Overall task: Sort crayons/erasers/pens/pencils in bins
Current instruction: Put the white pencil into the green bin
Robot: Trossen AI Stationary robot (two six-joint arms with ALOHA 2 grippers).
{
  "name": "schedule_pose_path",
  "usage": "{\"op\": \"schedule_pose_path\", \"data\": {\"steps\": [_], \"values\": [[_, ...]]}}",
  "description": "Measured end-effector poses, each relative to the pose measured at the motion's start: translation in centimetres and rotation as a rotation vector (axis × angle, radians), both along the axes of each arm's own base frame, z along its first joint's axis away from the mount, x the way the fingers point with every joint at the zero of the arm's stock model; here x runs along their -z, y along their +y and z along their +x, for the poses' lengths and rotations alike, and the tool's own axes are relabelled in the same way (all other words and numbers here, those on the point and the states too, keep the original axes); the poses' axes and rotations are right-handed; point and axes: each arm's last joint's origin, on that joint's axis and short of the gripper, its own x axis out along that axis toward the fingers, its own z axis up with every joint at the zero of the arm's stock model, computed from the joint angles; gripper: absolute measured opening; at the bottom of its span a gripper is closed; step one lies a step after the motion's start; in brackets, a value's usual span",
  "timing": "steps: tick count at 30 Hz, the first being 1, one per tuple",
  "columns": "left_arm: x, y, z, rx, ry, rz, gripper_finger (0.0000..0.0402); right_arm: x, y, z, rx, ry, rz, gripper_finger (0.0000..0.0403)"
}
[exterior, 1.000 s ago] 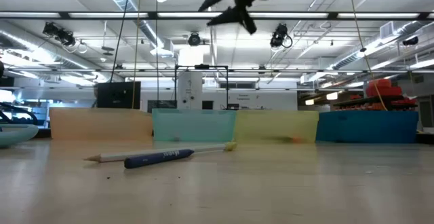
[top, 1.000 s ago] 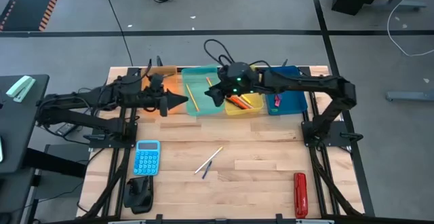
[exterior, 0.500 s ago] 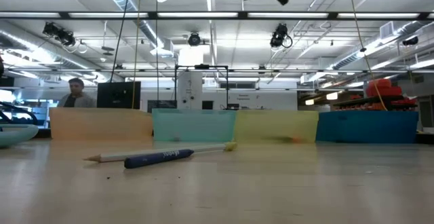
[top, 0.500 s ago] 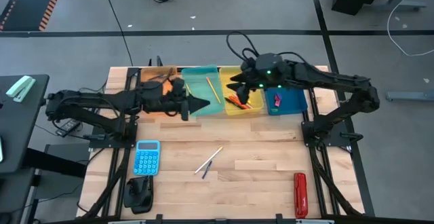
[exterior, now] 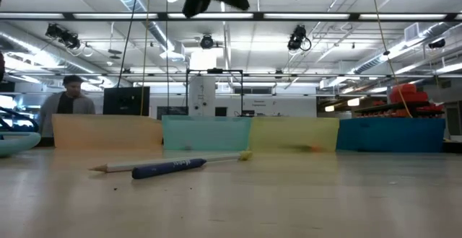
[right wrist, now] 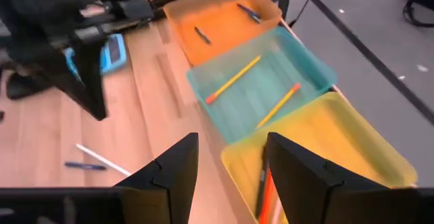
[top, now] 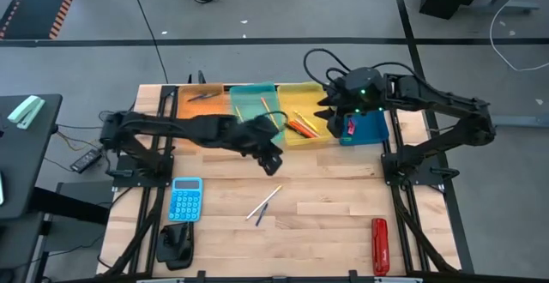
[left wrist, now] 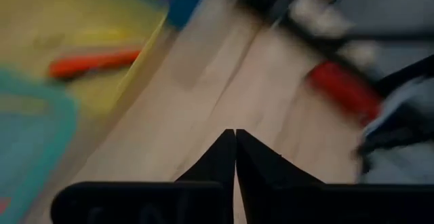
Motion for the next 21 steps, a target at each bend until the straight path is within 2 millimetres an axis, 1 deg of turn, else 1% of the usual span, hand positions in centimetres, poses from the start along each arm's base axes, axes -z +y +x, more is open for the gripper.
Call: {"op": "schedule_pose_path", "data": {"steps": [2, 6, 10, 14, 16, 19, 21], "values": [[1.0, -0.1, 1.1, -0.001, 0.095, 0.004, 0.0024, 0.0, 0.0, -0.4, -0.001, 0.017, -0.02, 0.0184], [3.2, -0.1, 3.0, 0.022, 0.193, -0.018, 0.0032, -0.1, -0.3, -0.8, 0.034, 0.031, -0.068, 0.0184], [5.4, 0.7, 4.2, 0.089, 0.249, -0.148, 0.0048, -0.1, -0.9, -1.0, 0.09, 0.049, -0.106, 0.0184], [7.4, 1.7, 4.8, 0.094, 0.321, -0.302, 0.0073, 0.0, -1.5, -1.2, 0.159, 0.049, -0.078, 0.0184], [8.1, 1.9, 5.1, 0.104, 0.335, -0.312, 0.0085, 0.0, -1.7, -1.3, 0.173, 0.052, -0.07, 0.0184], [9.3, 1.6, 5.8, 0.157, 0.347, -0.268, 0.0097, 0.1, -1.6, -1.4, 0.168, 0.07, -0.074, 0.0184], [10.3, 1.3, 6.3, 0.155, 0.361, -0.233, 0.01, 0.2, -1.7, -1.4, 0.168, 0.08, -0.081, 0.0184]]}}
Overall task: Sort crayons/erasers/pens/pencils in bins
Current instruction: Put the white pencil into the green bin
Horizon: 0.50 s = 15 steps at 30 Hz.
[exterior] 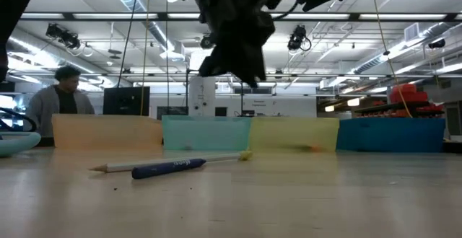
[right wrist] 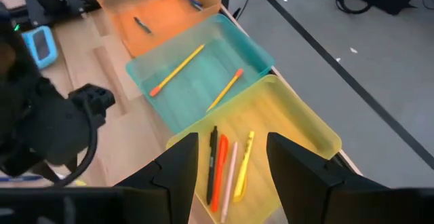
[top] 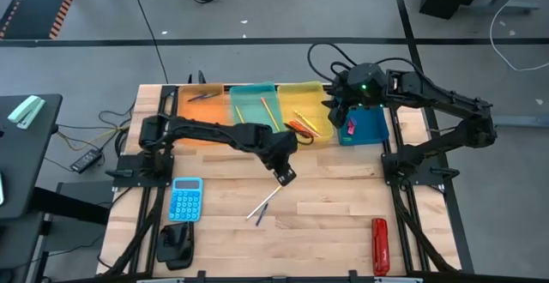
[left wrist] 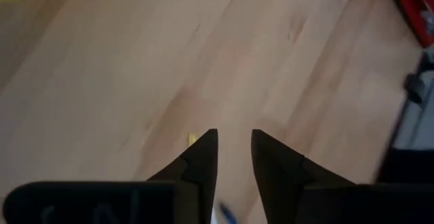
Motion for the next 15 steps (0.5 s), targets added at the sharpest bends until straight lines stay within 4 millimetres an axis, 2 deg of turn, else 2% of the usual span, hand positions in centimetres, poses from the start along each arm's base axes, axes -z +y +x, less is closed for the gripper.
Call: {"op": "schedule_pose_path", "data": {"steps": [6, 11, 15], "values": [[2.4, -1.4, 0.4, -0.008, 0.081, 0.08, 0.0091, 0.2, 0.0, -0.1, 0.003, 0.024, -0.003, 0.0184], [4.8, -2.9, 0.8, -0.007, 0.159, 0.063, 0.0081, 0.2, 0.0, 0.0, 0.006, 0.014, -0.001, 0.0184], [5.5, -3.8, 1.2, -0.05, 0.157, 0.028, 0.0085, 0.2, 0.0, 0.0, 0.01, 0.011, 0.003, 0.0184]]}}
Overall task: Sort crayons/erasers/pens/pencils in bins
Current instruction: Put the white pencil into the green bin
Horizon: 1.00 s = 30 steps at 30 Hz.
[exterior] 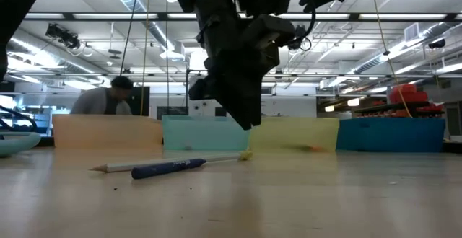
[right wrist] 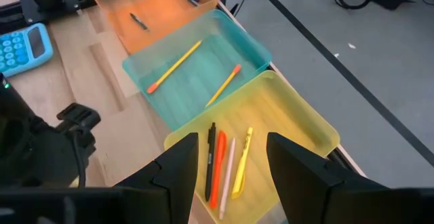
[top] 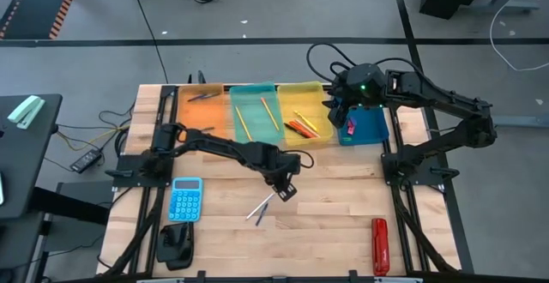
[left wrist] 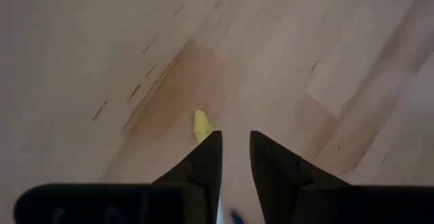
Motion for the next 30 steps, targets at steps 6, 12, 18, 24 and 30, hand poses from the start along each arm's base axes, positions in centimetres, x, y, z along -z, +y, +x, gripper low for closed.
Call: {"op": "schedule_pose_path", "data": {"steps": [6, 12, 18, 24, 30], "values": [[0.1, -0.8, 0.0, -0.014, -0.005, 0.018, 0.0107, 0.1, 0.0, 0.0, 0.0, 0.007, 0.002, 0.0184], [0.7, -0.6, 0.0, -0.029, 0.016, 0.071, 0.0108, 0.1, 0.0, -0.1, 0.0, 0.013, 0.005, 0.0184], [2.7, -0.5, 0.3, -0.021, 0.07, 0.042, 0.0115, 0.2, 0.0, -0.1, 0.001, 0.025, 0.009, 0.0184], [3.3, -1.2, 0.3, -0.001, 0.079, 0.036, 0.014, 0.2, 0.1, -0.2, 0.013, 0.021, 0.023, 0.0184], [4.1, -1.6, 0.4, 0.008, 0.1, 0.034, 0.0142, 0.2, 0.1, -0.2, 0.02, 0.017, 0.029, 0.0184]]}}
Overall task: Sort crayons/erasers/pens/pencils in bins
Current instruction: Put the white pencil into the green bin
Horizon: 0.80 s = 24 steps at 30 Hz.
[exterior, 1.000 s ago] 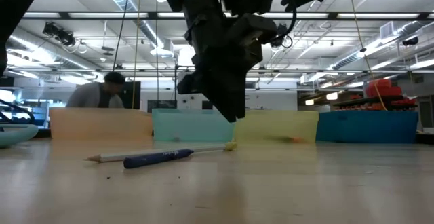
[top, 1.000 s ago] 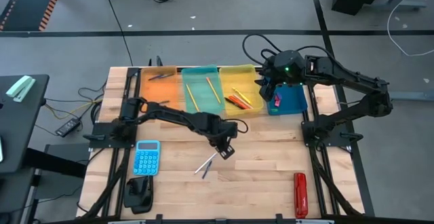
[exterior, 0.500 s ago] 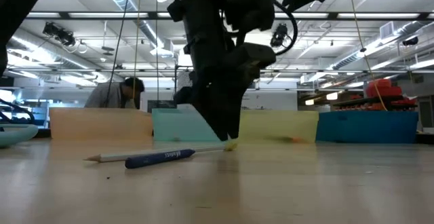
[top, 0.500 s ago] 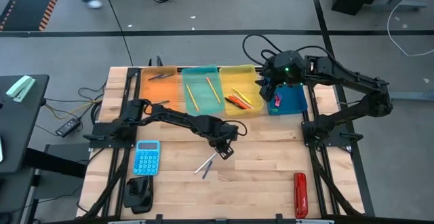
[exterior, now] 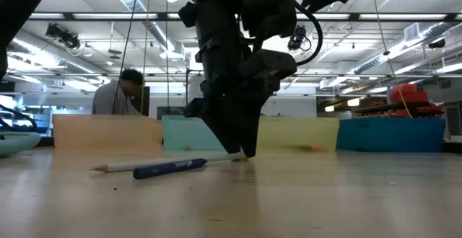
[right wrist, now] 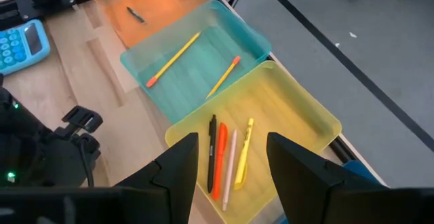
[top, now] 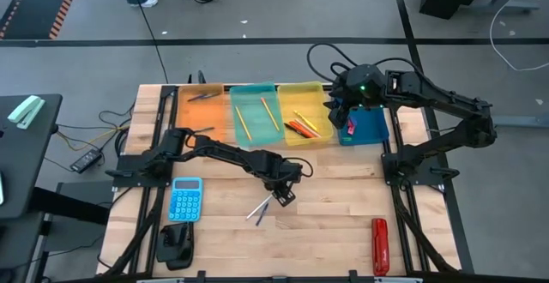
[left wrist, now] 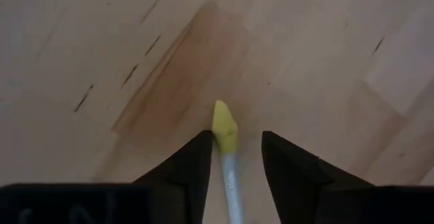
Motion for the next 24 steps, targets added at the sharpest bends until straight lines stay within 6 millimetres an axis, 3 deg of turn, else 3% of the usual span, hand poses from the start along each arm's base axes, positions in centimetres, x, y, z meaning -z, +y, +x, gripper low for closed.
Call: {"op": "schedule_pose_path", "data": {"steps": [9, 19, 24], "values": [[0.27, 0.11, -0.23, -0.007, 0.024, 0.037, 0.0105, 0.0, 0.56, 0.15, 0.014, -0.024, 0.038, 0.0184], [0.06, 0.18, -0.32, -0.015, 0.022, 0.048, 0.0034, -0.01, 0.94, 0.24, -0.008, -0.021, 0.034, 0.0184], [-0.36, 0.18, -0.34, -0.017, 0.006, 0.046, 0.0037, -0.01, 0.92, 0.24, -0.03, -0.009, 0.013, 0.0184]]}}
